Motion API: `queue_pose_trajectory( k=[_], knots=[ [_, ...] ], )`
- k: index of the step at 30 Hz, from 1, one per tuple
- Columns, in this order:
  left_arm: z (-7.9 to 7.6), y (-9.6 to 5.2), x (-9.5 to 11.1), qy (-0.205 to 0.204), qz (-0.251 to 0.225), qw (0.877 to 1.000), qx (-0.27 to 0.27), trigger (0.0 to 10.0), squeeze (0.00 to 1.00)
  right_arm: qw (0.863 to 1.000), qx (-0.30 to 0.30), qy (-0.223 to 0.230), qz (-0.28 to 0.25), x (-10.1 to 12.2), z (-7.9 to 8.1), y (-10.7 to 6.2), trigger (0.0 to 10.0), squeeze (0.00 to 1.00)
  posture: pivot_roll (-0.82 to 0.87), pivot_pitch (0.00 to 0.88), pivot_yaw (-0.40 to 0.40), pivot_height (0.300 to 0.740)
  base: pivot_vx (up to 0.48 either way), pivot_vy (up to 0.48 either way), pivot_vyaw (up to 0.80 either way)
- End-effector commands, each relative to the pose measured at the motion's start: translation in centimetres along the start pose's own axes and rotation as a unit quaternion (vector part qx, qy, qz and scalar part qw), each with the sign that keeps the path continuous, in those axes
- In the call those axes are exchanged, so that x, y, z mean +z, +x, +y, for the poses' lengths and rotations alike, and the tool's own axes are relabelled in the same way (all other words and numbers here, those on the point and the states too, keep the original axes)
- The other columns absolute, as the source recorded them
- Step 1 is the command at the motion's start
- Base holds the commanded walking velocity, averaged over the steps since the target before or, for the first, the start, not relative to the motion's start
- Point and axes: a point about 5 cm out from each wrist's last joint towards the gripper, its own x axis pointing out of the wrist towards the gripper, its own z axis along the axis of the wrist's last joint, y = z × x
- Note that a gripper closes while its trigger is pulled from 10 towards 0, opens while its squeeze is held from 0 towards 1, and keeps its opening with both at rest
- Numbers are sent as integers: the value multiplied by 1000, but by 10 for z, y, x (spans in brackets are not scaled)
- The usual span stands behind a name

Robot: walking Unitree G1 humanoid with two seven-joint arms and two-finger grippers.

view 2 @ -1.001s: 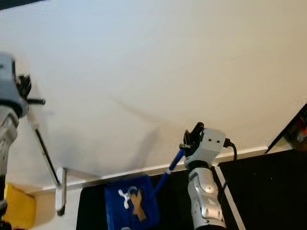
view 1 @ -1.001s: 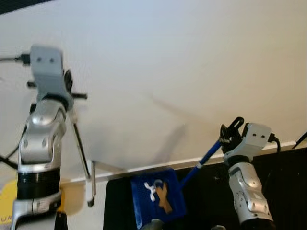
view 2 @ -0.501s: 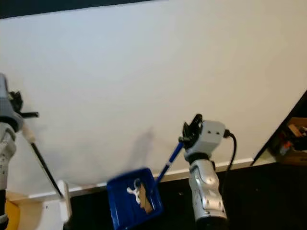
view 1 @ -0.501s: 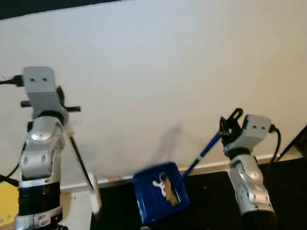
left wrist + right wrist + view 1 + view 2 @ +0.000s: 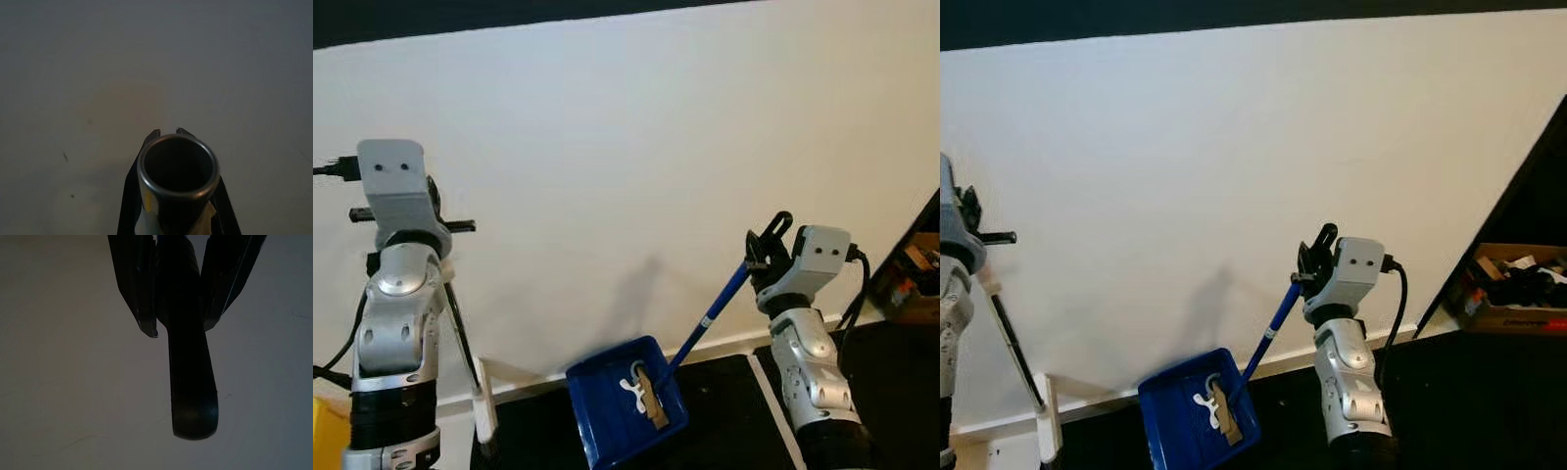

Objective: Sweep floor

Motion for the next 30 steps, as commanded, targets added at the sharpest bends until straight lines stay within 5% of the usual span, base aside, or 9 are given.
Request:
queue_pose_trajectory(
  k=[1, 10, 18, 30],
  knots=[
    [-4, 1, 7, 3, -23, 1000, 0, 10000, 0, 1000, 8, 11, -9, 3, 4, 0, 10000, 0, 19, 102, 51, 740, 0, 0, 0],
    [-18, 3, 5, -2, -21, 1000, -21, 10000, 0, 1000, 11, 15, -7, -1, 8, -2, 10000, 0, 16, 93, 66, 740, 0, -27, 0],
    [-49, -8, -8, -93, 40, 992, -77, 10000, 0, 1000, 11, 22, -7, -2, 11, 0, 10000, 0, 13, 77, 77, 740, 0, 0, 0],
    [-61, -9, -6, -90, 30, 990, -104, 10000, 0, 1000, 8, 26, 0, -7, 10, 0, 10000, 0, 12, 57, 84, 740, 0, 0, -64]
  ],
)
